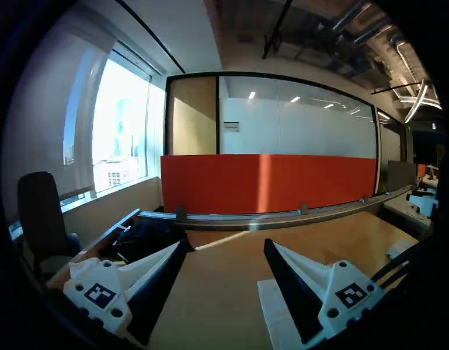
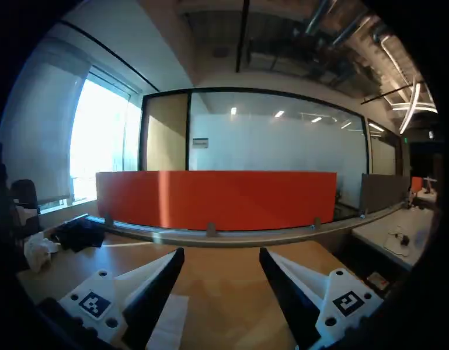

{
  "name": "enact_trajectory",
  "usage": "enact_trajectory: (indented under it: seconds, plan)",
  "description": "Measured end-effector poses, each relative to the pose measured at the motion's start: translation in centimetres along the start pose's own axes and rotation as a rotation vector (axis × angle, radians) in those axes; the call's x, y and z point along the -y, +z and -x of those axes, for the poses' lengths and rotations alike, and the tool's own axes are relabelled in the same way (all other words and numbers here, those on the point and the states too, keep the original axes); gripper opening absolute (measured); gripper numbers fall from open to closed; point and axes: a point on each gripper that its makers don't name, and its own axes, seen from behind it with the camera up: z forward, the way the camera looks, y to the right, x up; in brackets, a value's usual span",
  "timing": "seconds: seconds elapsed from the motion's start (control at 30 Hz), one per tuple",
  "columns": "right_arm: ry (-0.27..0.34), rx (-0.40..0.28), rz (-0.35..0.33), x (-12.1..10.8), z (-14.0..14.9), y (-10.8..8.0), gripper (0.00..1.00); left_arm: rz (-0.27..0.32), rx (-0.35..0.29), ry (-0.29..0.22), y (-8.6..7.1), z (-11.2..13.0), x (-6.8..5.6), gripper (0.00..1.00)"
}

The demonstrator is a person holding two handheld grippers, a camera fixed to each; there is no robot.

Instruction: Fold towel

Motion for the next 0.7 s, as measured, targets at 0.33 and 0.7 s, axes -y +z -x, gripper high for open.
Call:
enact_trajectory:
  seconds: [0.33, 0.7]
  plan:
    - [-0.060, 0.092, -0.152, 3.4, -0.4, -0.3, 0.99, 0.121, 0.072, 0.041, 0.6, 0.2, -2.7, 0.98]
    - [-0.156, 0.222, -0.339, 6.6, 1.8, -0.8, 0.99, 0.317, 0.161, 0.078, 0.5, 1.5, -6.5, 0.98]
